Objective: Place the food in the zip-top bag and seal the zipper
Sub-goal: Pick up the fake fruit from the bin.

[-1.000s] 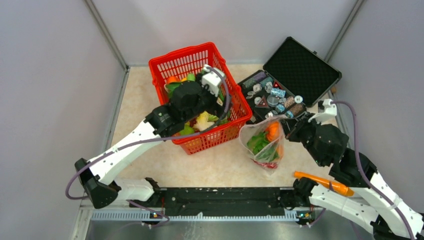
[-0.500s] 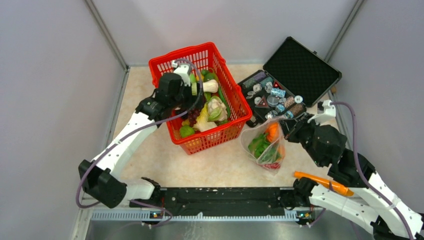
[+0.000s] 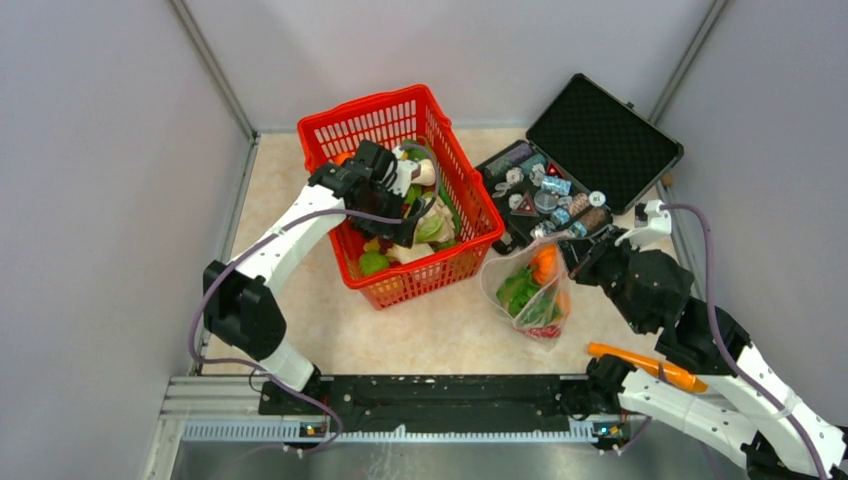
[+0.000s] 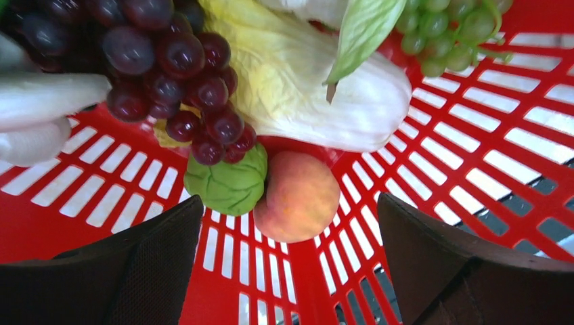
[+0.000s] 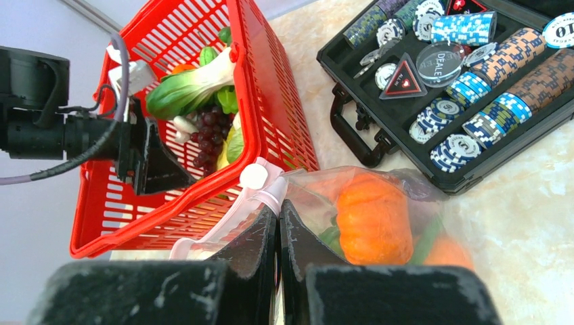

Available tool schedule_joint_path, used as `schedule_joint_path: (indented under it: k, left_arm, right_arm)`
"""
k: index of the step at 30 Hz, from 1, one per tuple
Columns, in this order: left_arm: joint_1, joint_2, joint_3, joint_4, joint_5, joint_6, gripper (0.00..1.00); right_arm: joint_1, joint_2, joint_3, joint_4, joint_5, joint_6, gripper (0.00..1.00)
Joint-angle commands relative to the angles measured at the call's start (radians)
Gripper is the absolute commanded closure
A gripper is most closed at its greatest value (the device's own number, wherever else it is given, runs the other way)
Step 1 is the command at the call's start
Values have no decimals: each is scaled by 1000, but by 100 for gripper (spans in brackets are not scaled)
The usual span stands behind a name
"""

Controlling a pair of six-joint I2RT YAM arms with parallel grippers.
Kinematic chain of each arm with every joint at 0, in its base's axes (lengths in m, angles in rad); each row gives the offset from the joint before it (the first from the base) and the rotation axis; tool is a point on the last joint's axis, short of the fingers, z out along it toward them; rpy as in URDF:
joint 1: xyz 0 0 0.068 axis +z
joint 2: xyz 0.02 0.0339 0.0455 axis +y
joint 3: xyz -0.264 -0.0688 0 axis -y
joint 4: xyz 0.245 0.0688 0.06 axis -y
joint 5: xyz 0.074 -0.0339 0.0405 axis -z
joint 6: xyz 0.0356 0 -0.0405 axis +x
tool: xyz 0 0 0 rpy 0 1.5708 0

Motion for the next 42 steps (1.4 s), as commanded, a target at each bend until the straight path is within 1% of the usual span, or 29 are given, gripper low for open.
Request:
schedule_joint_path:
  k: [1,5,9,12,16,23,33,36,39,40,42]
  left_arm:
    - [1,34,27,-89,12,59,3]
    - [-15,61,-1,-81,12,53,3]
    - [-38,85,-8,-94,-17,58,4]
    - [-53,117,0,-133,-10,74,5]
    - [-65,172,5,-171,-100,61,5]
    - [-66,216,-10,-182,-134,50,4]
    - [-70,266,-47,-178,-87,59,4]
    - [-72,262,-52,-181,-47,70,4]
    - [-73,235,-57,-170,48,88,5]
    - [-74,231,-57,-165,54,87,4]
    - [-72,245,-57,-154,7,76,4]
  right_arm:
    - [-4,-14,0,69,1,11,100]
    - [-4,-15,-1,73,2,8,100]
    - [-4,-12,1,73,-3,5,100]
    - [-3,-16,2,69,0,5,100]
    - [-3,-16,1,74,-1,4,100]
    - [-4,-16,5,70,-1,1,100]
    - [-4,-18,-1,70,0,4,100]
    - [-4,-19,1,65,4,4,100]
    - [-3,-19,0,68,5,5,100]
    - [-3,-19,-2,71,3,5,100]
    - [-4,-18,-7,79,0,5,100]
